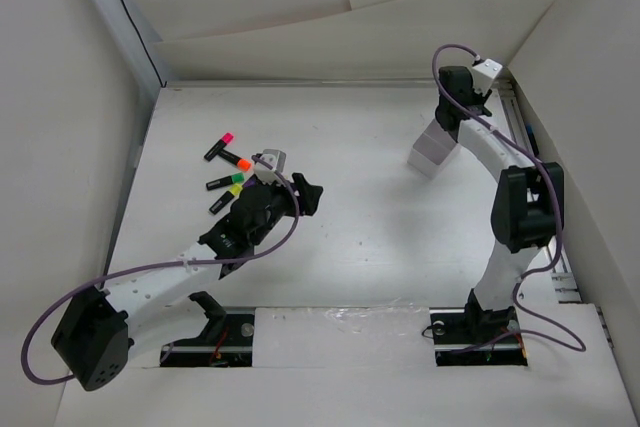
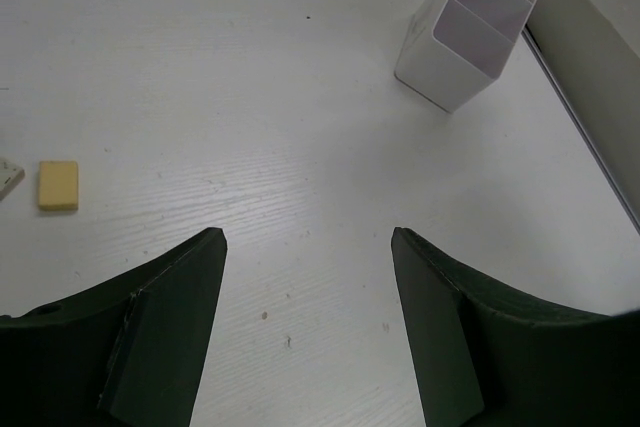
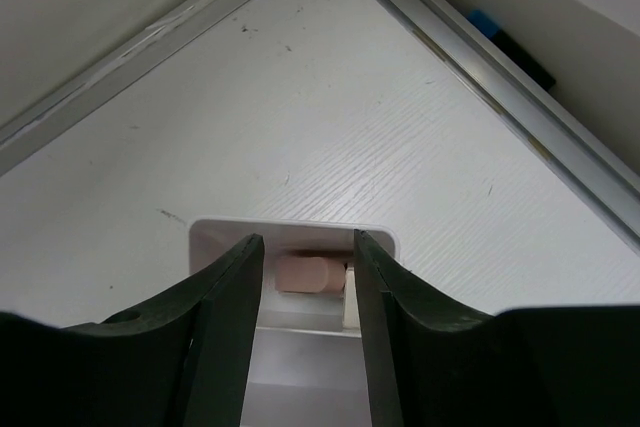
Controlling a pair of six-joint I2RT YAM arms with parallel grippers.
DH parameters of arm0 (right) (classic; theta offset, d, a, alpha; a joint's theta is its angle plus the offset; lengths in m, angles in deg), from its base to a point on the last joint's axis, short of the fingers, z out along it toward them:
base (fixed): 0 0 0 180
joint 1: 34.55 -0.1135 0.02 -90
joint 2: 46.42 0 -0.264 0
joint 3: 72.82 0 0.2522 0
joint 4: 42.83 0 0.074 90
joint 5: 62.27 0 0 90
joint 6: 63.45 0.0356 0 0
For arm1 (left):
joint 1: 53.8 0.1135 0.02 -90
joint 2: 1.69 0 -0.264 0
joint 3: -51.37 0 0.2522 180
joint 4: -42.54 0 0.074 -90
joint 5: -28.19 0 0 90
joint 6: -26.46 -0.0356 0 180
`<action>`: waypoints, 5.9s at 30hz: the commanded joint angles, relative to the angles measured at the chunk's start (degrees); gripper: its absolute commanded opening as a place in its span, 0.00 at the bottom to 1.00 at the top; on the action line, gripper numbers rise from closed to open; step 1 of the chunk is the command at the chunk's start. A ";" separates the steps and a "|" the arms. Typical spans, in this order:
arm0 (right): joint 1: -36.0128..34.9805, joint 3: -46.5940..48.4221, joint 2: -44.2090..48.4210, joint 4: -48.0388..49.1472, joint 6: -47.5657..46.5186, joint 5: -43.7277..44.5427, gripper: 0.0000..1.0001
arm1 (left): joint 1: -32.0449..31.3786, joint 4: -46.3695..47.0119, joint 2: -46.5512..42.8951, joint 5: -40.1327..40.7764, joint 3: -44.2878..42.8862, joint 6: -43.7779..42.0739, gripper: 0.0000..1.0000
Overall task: Sort the stationery into containers
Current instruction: Place the stapler in the storage box, then pick up the stationery from the center of the board.
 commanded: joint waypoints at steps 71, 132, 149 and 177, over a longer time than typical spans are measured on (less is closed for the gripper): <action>-25.08 -39.00 39.60 12.47 7.48 -31.07 0.39 | 11.01 -22.81 46.25 22.21 -30.07 9.92 0.42; -14.80 -36.10 21.49 21.44 8.89 -77.13 0.55 | -2.79 9.45 23.84 -16.20 -10.21 -13.46 0.04; -13.74 -36.10 15.60 26.79 12.31 -85.04 0.53 | -2.79 8.92 25.69 -19.98 -12.40 -15.22 0.05; -11.99 -37.15 14.45 29.70 15.04 -86.80 0.13 | -2.79 9.19 26.57 -13.57 -14.16 -15.75 0.27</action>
